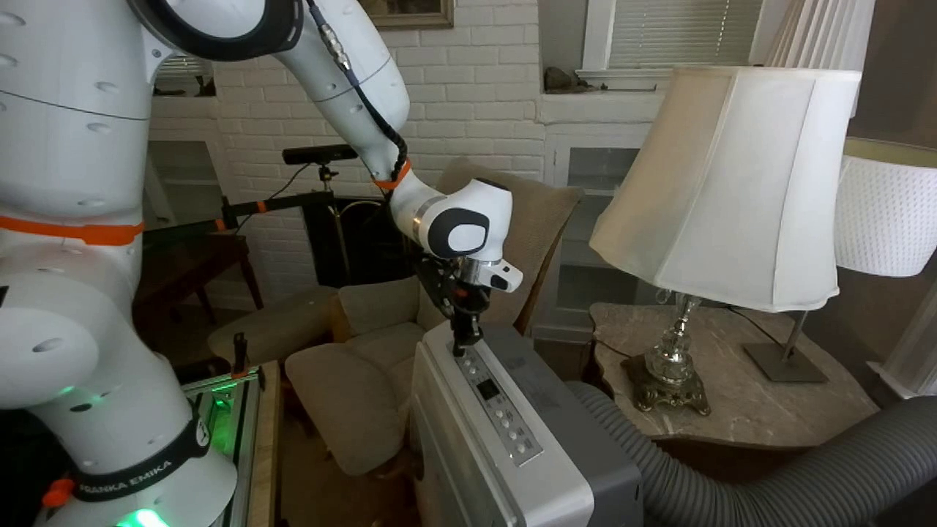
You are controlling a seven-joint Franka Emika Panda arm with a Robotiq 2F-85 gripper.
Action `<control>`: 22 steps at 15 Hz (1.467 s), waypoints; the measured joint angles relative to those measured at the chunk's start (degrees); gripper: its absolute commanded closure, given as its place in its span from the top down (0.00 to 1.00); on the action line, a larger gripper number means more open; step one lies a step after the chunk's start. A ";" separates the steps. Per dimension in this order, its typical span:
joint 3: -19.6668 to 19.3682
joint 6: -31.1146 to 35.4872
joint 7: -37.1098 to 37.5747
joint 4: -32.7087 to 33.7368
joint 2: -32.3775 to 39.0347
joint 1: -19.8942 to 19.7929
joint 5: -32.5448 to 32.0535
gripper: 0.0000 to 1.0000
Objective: Press the white button next to the orange button
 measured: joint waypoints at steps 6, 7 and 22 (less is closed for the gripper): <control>-0.01 -0.01 0.00 -0.99 -2.88 0.47 -0.55 0.00; 0.00 -0.01 0.00 -1.50 -4.22 0.51 -0.49 0.00; -1.12 -8.87 0.19 -17.07 -31.12 -3.44 4.01 0.99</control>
